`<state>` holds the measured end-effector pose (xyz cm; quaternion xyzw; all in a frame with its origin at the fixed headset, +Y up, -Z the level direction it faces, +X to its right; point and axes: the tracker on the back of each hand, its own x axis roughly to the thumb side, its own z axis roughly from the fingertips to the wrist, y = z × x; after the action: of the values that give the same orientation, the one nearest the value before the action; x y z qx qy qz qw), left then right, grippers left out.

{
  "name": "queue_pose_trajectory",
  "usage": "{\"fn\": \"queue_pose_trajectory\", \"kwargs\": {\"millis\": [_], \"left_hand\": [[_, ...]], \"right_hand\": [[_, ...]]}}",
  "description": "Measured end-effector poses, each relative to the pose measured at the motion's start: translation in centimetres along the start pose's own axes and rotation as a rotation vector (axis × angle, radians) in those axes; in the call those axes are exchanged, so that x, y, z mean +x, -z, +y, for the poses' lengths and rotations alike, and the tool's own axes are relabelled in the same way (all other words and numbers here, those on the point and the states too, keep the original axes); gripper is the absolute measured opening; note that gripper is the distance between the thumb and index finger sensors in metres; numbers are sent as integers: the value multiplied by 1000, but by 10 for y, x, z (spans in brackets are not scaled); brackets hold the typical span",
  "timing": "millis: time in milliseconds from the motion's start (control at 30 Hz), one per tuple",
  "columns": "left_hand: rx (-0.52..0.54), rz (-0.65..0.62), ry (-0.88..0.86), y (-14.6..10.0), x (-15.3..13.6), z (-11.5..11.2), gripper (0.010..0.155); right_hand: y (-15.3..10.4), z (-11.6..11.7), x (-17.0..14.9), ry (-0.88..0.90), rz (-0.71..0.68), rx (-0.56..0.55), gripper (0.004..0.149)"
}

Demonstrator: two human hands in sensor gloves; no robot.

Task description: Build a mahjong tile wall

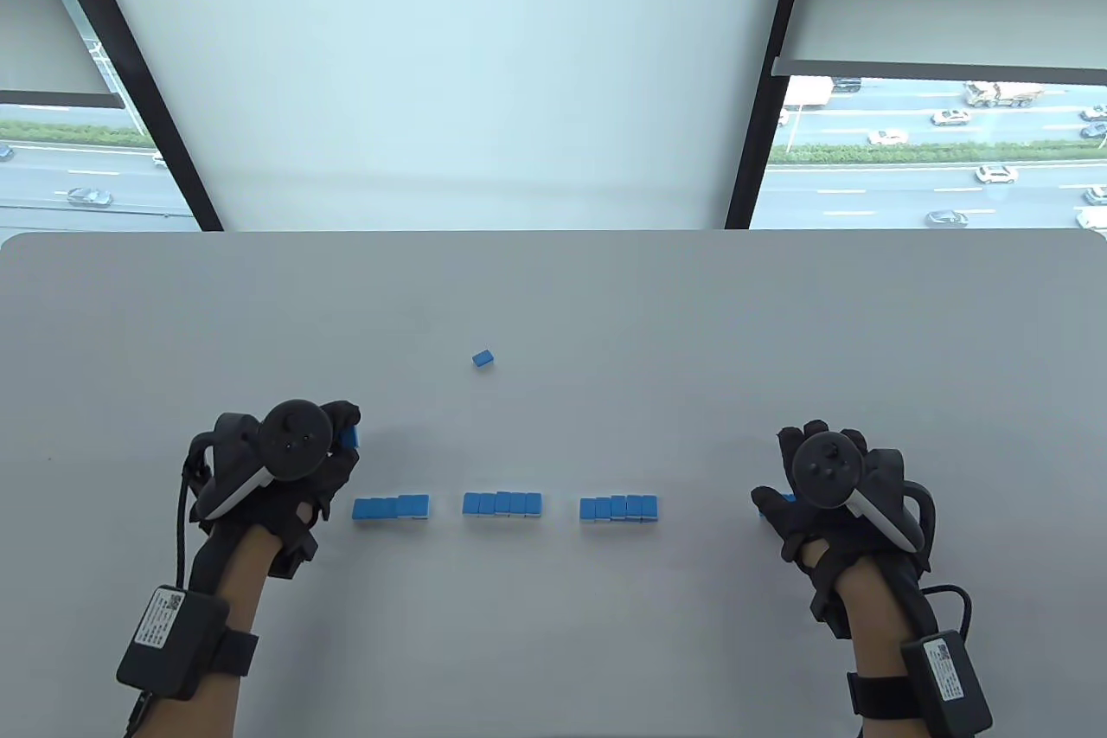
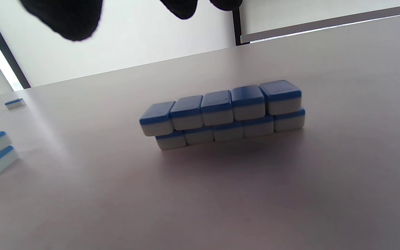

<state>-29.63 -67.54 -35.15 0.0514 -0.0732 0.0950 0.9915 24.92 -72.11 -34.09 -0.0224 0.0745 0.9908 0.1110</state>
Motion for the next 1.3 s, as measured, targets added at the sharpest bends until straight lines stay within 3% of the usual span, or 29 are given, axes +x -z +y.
{"fn": "queue_pose_trajectory", "kwargs": {"millis": [400, 1300], "left_hand": [[-161, -19, 82, -4, 6, -58, 57], [-248, -57, 115, -3, 21, -71, 57]], "right_hand": [[2, 4, -1, -11, 17, 19, 81], [4, 7, 0, -18, 16, 28, 81]]}}
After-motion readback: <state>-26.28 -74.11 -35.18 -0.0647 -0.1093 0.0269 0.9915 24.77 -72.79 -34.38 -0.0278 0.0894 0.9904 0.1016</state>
